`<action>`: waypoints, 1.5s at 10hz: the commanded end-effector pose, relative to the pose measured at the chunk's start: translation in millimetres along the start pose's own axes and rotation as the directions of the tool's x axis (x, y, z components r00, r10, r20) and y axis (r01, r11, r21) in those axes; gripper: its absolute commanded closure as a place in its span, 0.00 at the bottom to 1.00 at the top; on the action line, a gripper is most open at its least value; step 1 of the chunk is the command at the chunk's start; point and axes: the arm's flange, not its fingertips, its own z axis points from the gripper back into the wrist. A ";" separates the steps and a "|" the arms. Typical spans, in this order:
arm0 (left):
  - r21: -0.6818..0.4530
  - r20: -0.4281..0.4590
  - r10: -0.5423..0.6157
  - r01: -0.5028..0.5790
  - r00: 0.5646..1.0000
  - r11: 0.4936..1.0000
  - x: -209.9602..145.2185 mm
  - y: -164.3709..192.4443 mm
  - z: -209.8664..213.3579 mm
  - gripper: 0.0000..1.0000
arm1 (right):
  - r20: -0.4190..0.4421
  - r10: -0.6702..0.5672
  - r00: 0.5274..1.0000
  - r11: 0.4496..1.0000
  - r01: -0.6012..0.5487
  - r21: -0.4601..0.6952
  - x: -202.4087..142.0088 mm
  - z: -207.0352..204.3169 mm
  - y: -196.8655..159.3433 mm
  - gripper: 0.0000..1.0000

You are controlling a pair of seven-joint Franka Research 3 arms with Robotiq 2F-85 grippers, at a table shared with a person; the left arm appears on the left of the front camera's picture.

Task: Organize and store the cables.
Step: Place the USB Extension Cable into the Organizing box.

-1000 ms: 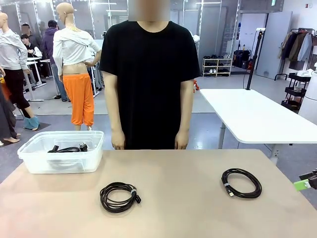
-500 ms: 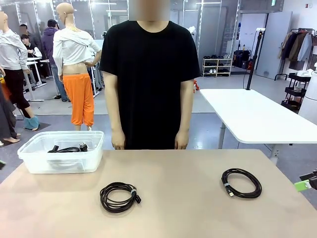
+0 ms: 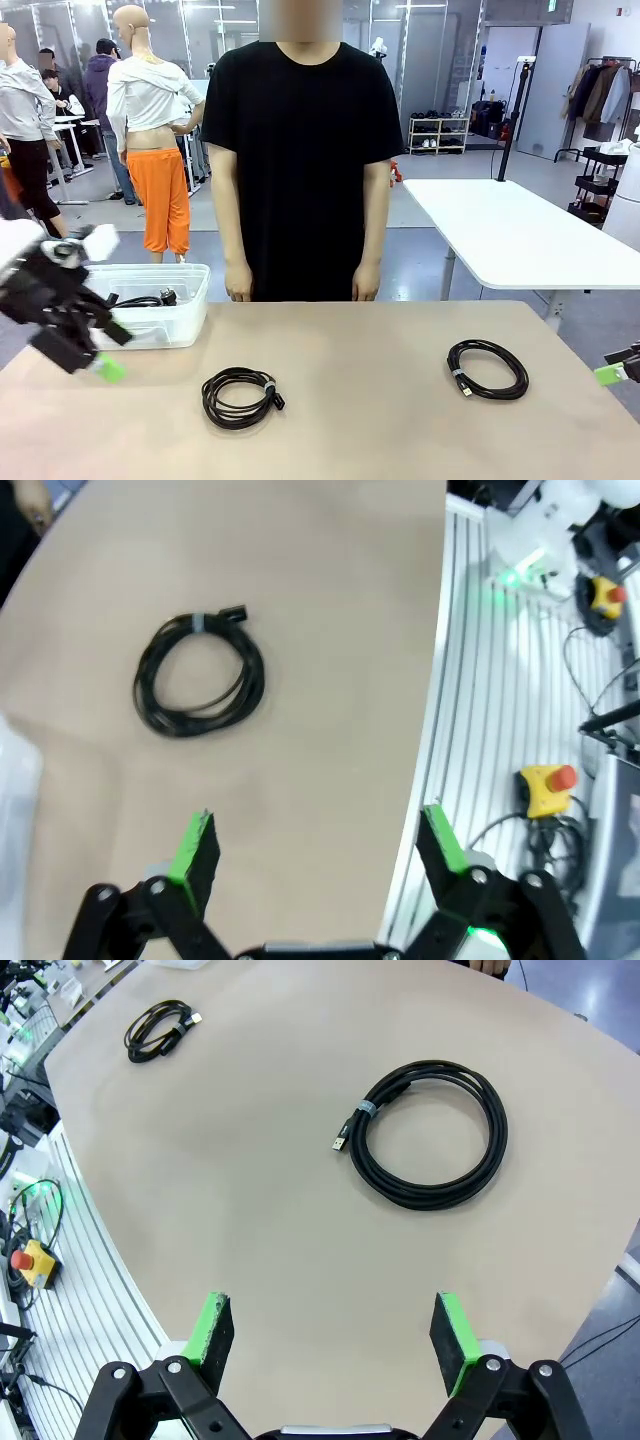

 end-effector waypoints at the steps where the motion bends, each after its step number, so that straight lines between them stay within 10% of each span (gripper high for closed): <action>1: 0.014 -0.038 -0.023 0.023 0.999 1.000 25.4 20.0 -40.0 0.00 | 0.011 -0.004 1.000 1.000 0.004 -0.014 1.2 -0.3 -1.4 0.00; 13: -0.006 -0.045 -0.069 0.069 0.997 0.998 42.6 15.2 -67.2 0.00 | 0.011 -0.004 1.000 1.000 0.004 -0.014 1.2 -0.3 -1.4 0.00; 15: 0.099 -0.162 0.103 -0.088 0.981 0.991 65.2 20.3 -73.9 0.00 | 0.011 -0.004 1.000 1.000 0.004 -0.014 1.2 -0.3 -1.4 0.00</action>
